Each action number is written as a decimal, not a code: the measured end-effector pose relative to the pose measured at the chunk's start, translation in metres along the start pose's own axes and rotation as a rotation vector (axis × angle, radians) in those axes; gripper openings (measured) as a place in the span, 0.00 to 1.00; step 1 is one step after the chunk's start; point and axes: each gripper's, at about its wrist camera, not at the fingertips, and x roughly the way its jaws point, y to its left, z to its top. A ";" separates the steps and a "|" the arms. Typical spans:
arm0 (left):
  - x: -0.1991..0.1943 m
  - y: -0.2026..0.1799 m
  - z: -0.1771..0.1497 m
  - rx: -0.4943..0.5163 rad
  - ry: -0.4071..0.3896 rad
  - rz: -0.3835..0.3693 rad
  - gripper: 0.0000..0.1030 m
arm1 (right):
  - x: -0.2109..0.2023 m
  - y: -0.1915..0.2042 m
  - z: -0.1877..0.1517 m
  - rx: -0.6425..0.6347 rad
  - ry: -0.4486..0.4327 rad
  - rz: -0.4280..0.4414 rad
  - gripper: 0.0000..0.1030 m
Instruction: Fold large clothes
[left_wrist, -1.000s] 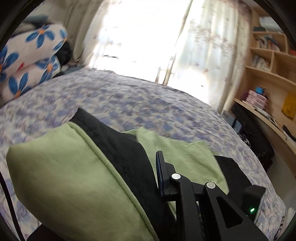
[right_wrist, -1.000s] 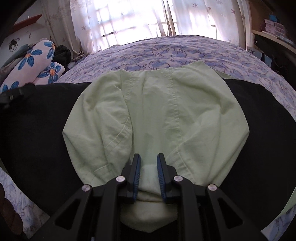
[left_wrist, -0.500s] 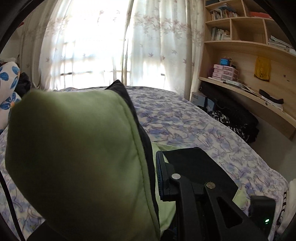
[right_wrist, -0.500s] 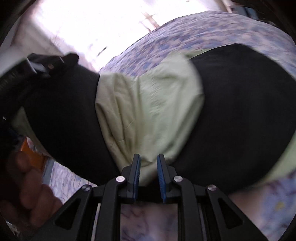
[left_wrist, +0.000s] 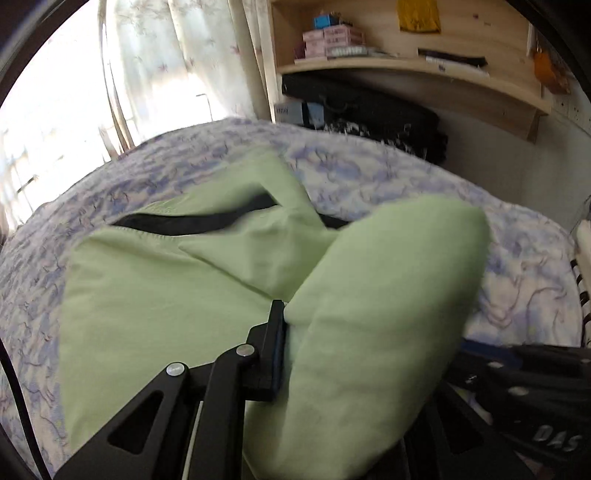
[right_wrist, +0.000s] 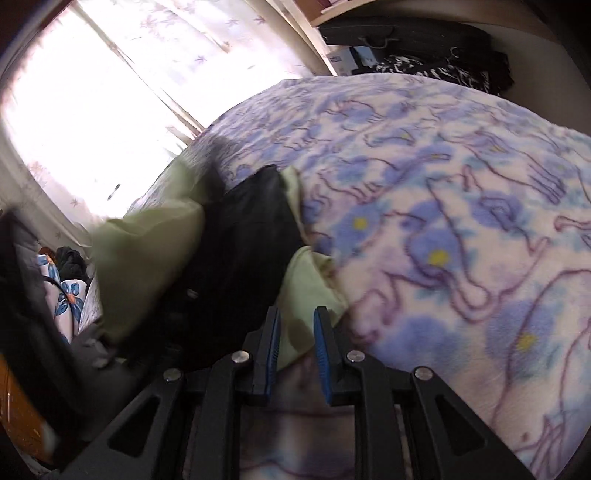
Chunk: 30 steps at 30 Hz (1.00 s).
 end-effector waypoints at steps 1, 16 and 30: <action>0.002 0.004 -0.003 -0.011 0.018 -0.008 0.12 | 0.001 -0.002 0.001 0.004 0.007 -0.001 0.18; -0.056 0.052 0.005 -0.205 0.065 -0.139 0.74 | -0.029 0.000 0.014 -0.029 -0.027 -0.037 0.24; -0.097 0.172 -0.050 -0.513 0.139 0.014 0.76 | -0.044 0.037 0.061 -0.090 0.062 0.104 0.35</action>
